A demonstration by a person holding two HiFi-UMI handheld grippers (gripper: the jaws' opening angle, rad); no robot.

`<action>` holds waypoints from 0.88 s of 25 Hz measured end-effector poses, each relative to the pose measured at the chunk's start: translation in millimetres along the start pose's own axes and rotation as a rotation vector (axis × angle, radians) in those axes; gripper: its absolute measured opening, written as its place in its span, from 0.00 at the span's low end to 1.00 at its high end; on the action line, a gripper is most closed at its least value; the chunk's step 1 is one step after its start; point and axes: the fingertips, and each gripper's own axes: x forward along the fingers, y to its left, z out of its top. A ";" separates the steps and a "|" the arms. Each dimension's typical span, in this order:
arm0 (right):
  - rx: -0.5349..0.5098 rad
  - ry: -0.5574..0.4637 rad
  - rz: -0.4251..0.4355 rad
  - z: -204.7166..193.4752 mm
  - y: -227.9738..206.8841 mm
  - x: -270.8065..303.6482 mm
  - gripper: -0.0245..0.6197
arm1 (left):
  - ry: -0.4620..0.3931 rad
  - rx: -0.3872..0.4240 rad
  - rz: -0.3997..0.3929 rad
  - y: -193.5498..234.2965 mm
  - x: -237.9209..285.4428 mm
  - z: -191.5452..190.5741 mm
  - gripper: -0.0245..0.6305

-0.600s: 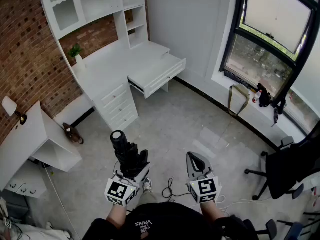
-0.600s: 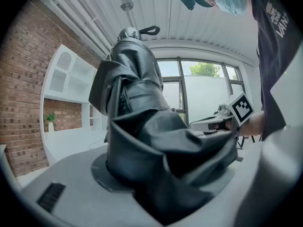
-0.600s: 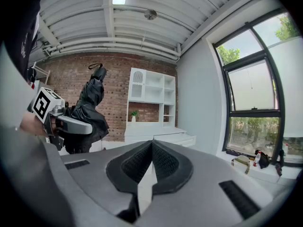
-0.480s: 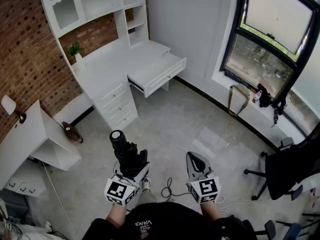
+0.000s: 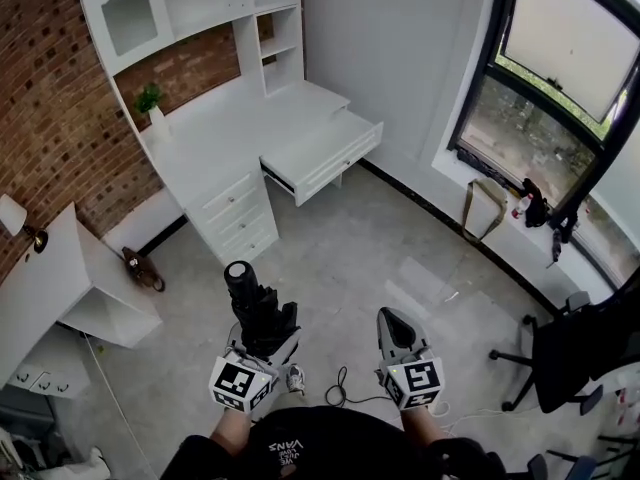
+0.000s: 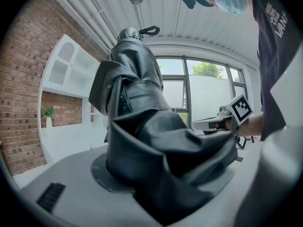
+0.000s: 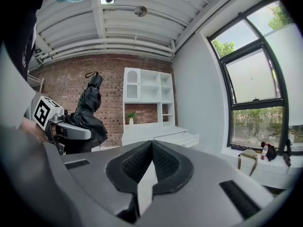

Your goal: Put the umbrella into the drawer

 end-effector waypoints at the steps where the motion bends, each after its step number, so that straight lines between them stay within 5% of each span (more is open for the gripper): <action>1: 0.000 0.003 -0.007 2.3 -0.3 11.9 0.04 | 0.004 0.004 -0.007 11.6 4.3 0.6 0.44; 12: 0.016 -0.023 -0.123 22.4 12.1 132.6 0.04 | 0.024 0.022 -0.087 149.5 37.5 3.6 0.44; 22: 0.044 0.039 -0.149 13.7 -10.1 192.2 0.04 | 0.053 -0.038 -0.120 199.7 96.7 -10.5 0.44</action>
